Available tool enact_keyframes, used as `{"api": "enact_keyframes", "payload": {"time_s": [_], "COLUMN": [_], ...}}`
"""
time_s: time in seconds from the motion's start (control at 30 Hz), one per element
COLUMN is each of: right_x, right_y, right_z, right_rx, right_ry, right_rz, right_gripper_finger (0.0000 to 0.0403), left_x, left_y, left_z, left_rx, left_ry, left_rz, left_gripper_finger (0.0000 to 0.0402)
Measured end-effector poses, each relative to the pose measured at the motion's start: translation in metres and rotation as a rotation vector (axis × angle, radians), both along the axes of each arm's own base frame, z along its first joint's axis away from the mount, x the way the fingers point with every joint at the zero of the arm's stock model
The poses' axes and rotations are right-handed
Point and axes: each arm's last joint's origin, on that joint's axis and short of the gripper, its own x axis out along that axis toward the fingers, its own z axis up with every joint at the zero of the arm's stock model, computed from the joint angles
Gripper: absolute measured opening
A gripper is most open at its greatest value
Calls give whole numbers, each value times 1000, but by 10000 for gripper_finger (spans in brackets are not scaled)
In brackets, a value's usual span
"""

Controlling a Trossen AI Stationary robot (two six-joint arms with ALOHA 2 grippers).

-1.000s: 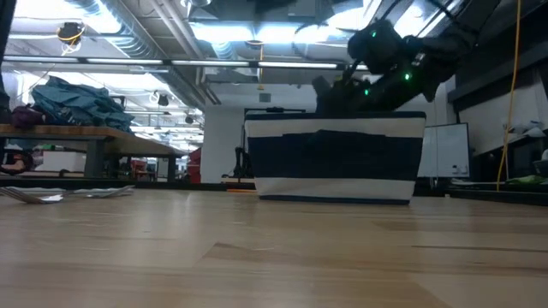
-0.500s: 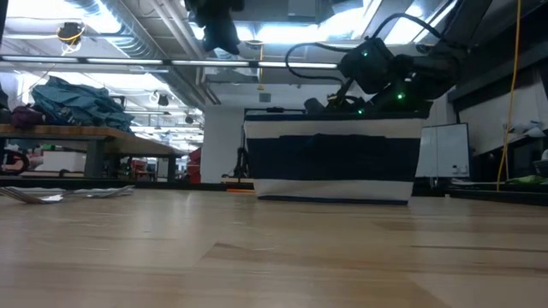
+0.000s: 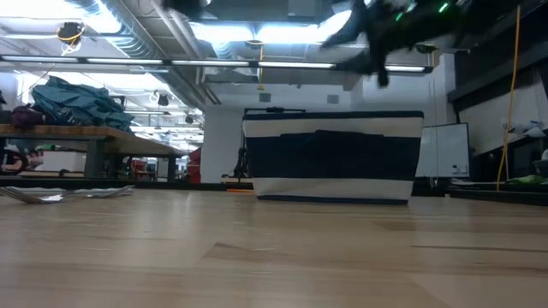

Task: Fold towel
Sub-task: Return to Home Position

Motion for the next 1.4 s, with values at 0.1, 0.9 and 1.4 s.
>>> {"api": "enact_keyframes", "payload": {"time_s": [0.1, 0.9, 1.4], "right_x": [-31, -204, -161], "right_y": [7, 48, 48], "right_z": [33, 49, -43], "right_rx": [-71, 7, -87], "right_ry": [-99, -89, -69], "right_rz": [2, 170, 459], "right_gripper_finger": [232, 232, 232], "left_x": [-34, -198, -123], "left_y": [-24, -148, -104], "left_z": [11, 16, -95], "left_rx": [-4, -47, -202], "left_ry": [-23, -407, -623], "left_rz": [35, 199, -88], "left_gripper_finger": [148, 148, 148]}}
